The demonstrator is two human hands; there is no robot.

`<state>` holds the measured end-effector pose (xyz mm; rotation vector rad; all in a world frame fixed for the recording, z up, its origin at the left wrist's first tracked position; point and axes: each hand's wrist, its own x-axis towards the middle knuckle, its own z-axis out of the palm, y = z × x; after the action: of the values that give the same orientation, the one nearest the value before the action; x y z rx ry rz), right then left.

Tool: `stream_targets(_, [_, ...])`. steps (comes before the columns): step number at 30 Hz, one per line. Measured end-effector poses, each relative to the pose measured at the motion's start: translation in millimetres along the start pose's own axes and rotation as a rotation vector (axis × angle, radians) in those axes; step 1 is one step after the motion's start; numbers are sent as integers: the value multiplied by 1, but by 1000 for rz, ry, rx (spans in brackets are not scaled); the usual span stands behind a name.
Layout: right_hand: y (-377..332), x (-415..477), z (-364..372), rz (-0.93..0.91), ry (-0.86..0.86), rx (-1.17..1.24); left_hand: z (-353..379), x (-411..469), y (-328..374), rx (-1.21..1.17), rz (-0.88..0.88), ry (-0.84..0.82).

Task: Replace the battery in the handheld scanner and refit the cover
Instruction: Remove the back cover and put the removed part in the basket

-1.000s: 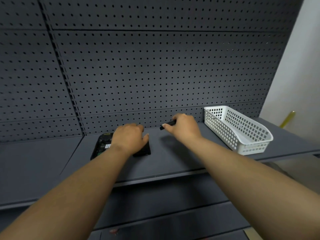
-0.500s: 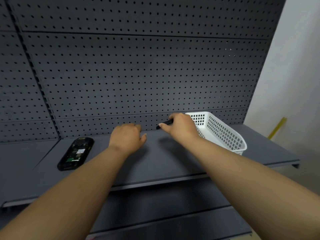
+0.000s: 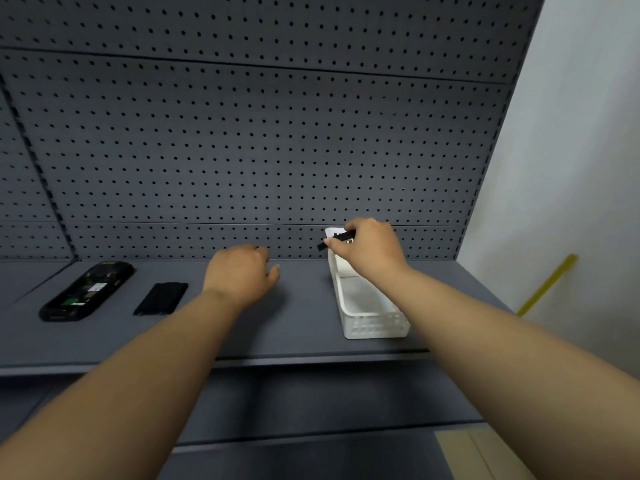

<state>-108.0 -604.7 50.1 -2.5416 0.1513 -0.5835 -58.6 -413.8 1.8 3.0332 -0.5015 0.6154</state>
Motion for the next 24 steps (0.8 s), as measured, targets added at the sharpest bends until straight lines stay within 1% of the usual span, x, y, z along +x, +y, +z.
stream_targets(4, [20, 2, -12, 44, 8, -3, 2, -1, 15, 15, -4, -15])
stream_targets(7, [33, 3, -16, 109, -9, -50, 3, 1, 22, 18, -3, -17])
stream_targets(14, [47, 4, -8, 184, -214, -99, 6, 6, 28, 20, -3, -46])
stream_targets(24, [45, -3, 16, 193, -309, -228, 9, 1, 26, 46, 10, -99])
